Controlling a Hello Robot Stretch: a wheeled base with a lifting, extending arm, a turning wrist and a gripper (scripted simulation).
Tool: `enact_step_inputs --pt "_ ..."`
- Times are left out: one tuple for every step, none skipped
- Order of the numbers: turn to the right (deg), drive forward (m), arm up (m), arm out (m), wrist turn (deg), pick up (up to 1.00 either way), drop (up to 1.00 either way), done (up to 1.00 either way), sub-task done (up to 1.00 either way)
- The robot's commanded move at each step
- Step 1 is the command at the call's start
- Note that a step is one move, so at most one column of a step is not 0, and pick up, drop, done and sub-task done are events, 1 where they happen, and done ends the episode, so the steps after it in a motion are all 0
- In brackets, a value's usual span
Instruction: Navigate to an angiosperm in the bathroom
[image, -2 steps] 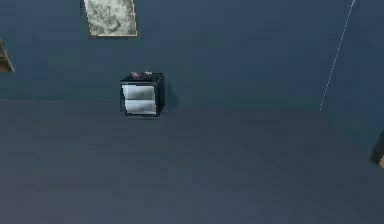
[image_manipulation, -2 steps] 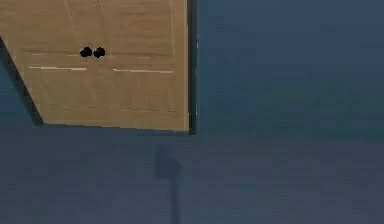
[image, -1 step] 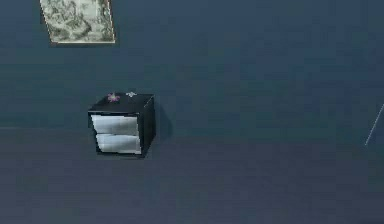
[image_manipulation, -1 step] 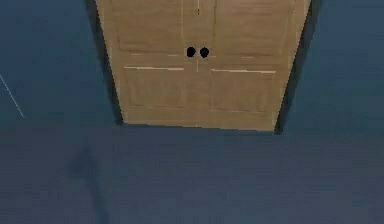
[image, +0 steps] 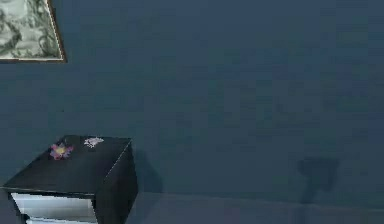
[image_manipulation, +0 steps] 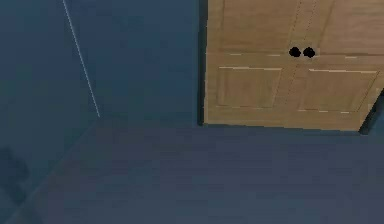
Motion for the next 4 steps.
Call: enact_step_inputs --pt "-3.0 0.0 0.0 0.0 0.0 0.0 0.0 0.0 0.0" --pt "0.0 0.7 0.0 0.0 0.0 0.0 0.0 0.0 0.0" --pt "-45.0 0.0 0.0 0.0 0.0 0.0 0.0 0.0 0.0" --pt "0.0 0.0 0.0 0.0 0.0 0.0 0.0 1.0 0.0"
